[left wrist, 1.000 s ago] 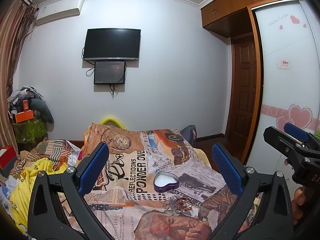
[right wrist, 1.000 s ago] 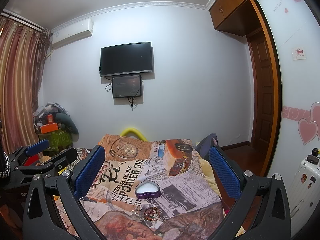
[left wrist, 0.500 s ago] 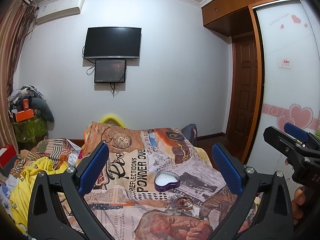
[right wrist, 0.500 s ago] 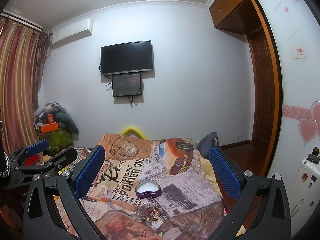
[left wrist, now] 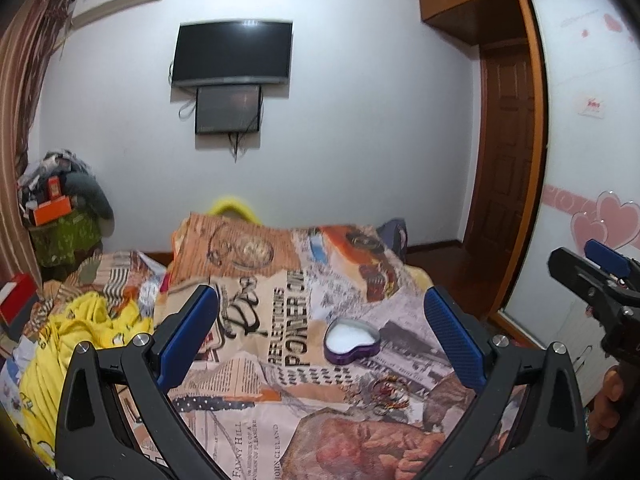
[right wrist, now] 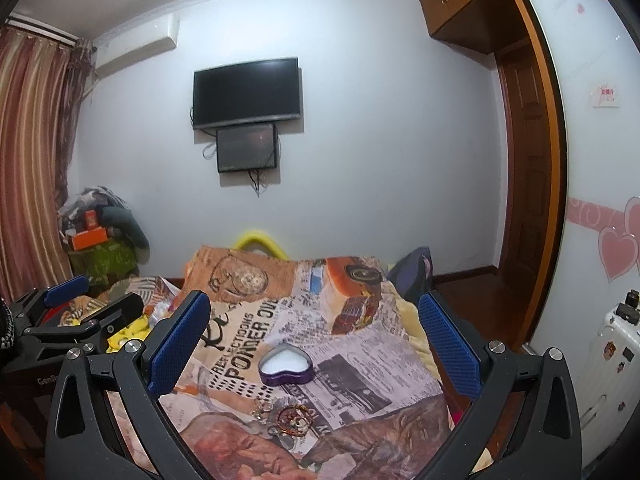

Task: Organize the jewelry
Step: 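Lower both tools toward the jewelry beside the purple heart tin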

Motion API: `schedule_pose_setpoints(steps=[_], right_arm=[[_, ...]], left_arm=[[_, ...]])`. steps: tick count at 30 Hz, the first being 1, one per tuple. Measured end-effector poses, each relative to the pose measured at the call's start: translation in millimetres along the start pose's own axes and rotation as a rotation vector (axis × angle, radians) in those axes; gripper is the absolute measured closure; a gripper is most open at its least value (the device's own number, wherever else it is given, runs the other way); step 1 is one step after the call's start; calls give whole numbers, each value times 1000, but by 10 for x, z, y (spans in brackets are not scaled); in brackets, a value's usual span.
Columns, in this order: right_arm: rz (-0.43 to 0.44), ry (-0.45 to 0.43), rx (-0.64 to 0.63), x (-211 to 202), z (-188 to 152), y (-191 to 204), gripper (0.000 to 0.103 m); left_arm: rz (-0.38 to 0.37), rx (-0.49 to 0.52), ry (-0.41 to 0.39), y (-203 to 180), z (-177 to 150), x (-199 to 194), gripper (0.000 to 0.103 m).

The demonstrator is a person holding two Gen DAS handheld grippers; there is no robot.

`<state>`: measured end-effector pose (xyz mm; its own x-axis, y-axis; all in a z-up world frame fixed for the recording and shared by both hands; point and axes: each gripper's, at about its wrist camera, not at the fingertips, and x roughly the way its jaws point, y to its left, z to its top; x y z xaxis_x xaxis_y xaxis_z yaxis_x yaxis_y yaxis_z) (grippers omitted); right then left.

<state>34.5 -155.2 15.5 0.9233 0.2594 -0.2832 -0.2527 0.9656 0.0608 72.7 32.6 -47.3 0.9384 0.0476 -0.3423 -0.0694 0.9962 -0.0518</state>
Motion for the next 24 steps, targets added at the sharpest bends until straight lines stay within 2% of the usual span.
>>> schedule_pose_setpoints(steps=[11,18,22,24], right_arm=[[-24,206,-33,564,-292,-172,0],[-44,349,-61,941,-566,-302,0],[-25,431,-62,1115,-740,-363,0],[-19,466,-81,1193,-821,-357,0]], left_arm=[[-12,40,230,83,-314,811,0],[-77,98,413,51,-592,1428,0],[-129,120,510,21,-826,1698,0],[-140,127,544,-1,-933,1777,4]])
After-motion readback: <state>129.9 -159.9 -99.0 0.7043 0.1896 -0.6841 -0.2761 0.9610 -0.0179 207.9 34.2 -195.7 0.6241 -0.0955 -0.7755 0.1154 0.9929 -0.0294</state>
